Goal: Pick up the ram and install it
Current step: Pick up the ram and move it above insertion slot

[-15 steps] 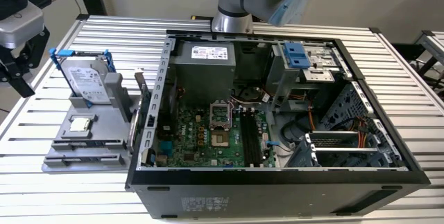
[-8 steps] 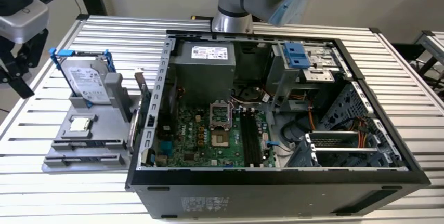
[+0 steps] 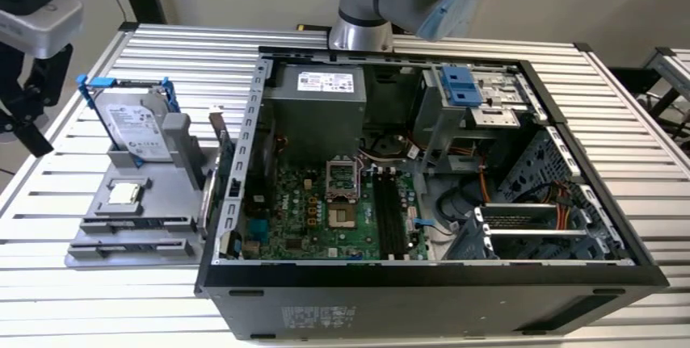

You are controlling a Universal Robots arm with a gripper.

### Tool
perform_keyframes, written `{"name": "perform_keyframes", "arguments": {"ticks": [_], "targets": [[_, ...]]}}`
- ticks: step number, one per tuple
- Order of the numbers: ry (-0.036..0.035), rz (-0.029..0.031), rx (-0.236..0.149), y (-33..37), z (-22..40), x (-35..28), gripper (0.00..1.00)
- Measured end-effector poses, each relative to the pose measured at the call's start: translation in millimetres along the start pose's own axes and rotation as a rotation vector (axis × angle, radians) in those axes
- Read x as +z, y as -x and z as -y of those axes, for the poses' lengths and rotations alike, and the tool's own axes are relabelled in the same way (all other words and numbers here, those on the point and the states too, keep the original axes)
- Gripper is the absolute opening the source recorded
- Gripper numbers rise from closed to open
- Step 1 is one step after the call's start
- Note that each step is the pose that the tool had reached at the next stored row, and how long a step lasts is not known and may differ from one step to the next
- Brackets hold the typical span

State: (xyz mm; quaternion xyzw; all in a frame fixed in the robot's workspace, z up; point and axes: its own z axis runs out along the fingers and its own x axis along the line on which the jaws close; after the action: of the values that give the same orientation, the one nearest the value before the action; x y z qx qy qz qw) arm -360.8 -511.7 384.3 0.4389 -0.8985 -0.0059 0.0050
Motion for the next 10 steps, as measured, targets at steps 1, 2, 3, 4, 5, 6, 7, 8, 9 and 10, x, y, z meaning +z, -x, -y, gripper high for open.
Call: {"name": "perform_keyframes", "arguments": {"ticks": [1,2,3,4,5,6,7,8,9,10], "targets": [[-0.0009,0.0004,-0.015,0.1,0.0,0.1,0.0],[-0.0016,0.0008,-0.028,0.2,-0.1,0.2,0.0],[-0.0024,0.0011,-0.042,0.3,-0.2,0.2,0.0],[-0.0033,0.0016,-0.056,0.3,-0.2,0.3,0.0],[-0.0043,0.0021,-0.067,0.4,-0.3,0.3,0.0],[-0.0058,0.0031,-0.08,0.5,-0.4,0.5,0.0],[-0.0073,0.0041,-0.092,0.6,-0.5,0.6,0.0],[-0.0092,0.0053,-0.104,0.7,-0.5,0.7,0.0],[-0.0116,0.0067,-0.115,0.9,-0.6,0.7,0.0],[-0.0133,0.0078,-0.124,1.0,-0.7,0.7,0.0]]}}
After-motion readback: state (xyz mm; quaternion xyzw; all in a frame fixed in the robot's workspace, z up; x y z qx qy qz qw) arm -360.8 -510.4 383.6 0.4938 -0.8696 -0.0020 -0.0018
